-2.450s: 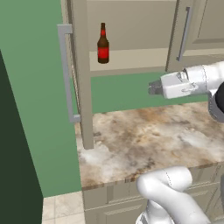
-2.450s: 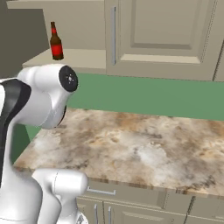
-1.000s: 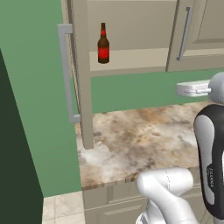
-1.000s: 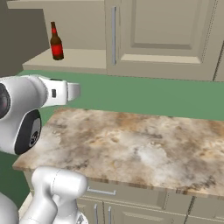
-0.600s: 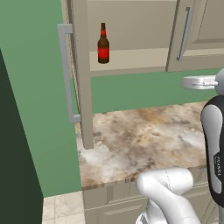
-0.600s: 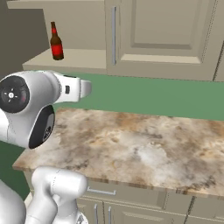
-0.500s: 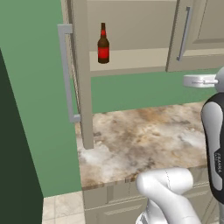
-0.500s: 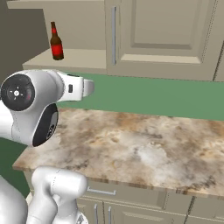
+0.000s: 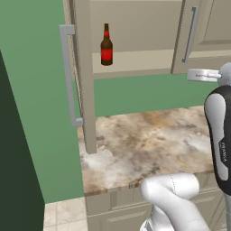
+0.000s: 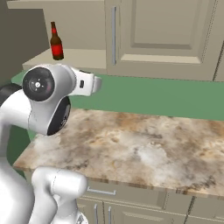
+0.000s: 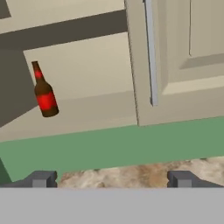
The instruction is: Open the cabinet directly in front. Then move the beer and the mug to the dining counter with the jar on it.
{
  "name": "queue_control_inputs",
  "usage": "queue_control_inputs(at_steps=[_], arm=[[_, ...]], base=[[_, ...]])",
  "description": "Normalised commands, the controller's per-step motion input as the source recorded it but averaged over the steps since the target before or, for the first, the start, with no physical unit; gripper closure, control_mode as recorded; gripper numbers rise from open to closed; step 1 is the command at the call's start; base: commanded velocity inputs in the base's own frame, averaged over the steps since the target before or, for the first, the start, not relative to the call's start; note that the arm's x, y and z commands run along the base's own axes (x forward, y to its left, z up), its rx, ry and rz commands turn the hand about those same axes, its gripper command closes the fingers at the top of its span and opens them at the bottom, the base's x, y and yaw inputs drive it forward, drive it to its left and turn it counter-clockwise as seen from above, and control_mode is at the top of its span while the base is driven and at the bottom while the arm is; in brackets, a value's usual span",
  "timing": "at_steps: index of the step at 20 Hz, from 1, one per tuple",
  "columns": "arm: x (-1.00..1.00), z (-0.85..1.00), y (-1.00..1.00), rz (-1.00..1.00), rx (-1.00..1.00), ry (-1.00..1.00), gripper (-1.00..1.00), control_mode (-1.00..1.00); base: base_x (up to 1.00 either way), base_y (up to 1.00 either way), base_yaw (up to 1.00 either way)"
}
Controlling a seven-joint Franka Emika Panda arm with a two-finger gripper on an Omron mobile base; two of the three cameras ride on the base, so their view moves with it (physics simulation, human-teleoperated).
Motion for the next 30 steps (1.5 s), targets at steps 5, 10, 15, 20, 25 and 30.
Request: queue_control_inputs(at_steps=[5,10,15,20,25,30], arm=[[0.26,0.03,-0.13,0.00,0.06,0.00,-1.00,-1.00],[0.05,0.10,-0.36,0.00,0.07,0.00,-1.00,-1.00],[0.14,0.06,-0.30,-0.02,0.04,0.06,-1.00,-1.00],[0.29,0.06,-0.12,-0.01,0.02,0.12,-1.00,-1.00],[0.34,0.01,-0.03,0.00,0.04,0.06,-1.00,-1.00],[0.38,0.00,-0.03,0.00,0.08,0.00,-1.00,-1.00]], base=[[0.00,0.00,0.00],[0.00,0.00,0.00],[0.00,0.00,0.00],[0.00,0.00,0.00],[0.00,0.00,0.00],[0.00,0.00,0.00]])
